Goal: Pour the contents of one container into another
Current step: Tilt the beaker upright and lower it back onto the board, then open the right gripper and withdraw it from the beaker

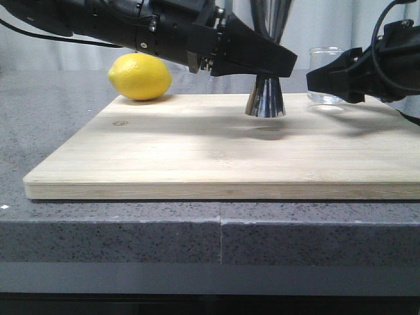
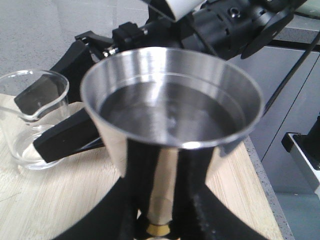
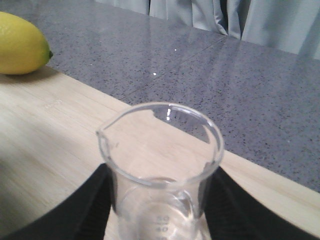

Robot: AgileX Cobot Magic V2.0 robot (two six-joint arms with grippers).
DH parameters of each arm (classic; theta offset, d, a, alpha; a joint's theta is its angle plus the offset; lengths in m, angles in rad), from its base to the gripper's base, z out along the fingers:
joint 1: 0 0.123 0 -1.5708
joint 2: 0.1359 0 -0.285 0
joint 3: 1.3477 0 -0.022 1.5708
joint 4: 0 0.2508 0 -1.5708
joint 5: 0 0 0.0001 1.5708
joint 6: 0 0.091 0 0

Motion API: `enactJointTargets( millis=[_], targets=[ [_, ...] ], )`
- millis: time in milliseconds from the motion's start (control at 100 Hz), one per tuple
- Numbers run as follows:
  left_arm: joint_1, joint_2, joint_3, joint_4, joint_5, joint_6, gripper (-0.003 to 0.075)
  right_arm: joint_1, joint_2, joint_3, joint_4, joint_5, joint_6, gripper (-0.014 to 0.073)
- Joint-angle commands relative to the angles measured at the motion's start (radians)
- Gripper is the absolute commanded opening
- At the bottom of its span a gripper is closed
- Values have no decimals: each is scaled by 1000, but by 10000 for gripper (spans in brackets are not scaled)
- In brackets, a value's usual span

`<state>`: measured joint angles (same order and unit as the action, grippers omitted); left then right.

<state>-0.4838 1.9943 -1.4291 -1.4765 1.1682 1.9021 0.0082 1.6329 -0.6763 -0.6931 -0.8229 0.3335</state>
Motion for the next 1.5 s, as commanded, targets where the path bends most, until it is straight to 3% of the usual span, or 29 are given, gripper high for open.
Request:
enactJointTargets(
  millis=[0,1170,1390,1490],
  targets=[
    [-1,-66,-32,-78,111,-11,-21,-9,-9,-20,63,-120,-40,229],
    [-1,-66,-32,-78,111,-11,-21,-21,26,-20,73,-64,-74,234],
    [-1,-66,-32,-78,111,-11,-21,-21,26,-20,71,-64,-74,375],
    [-1,-66,-32,-78,111,-11,-21,-21,26,-20,71,-64,-74,393]
  ],
)
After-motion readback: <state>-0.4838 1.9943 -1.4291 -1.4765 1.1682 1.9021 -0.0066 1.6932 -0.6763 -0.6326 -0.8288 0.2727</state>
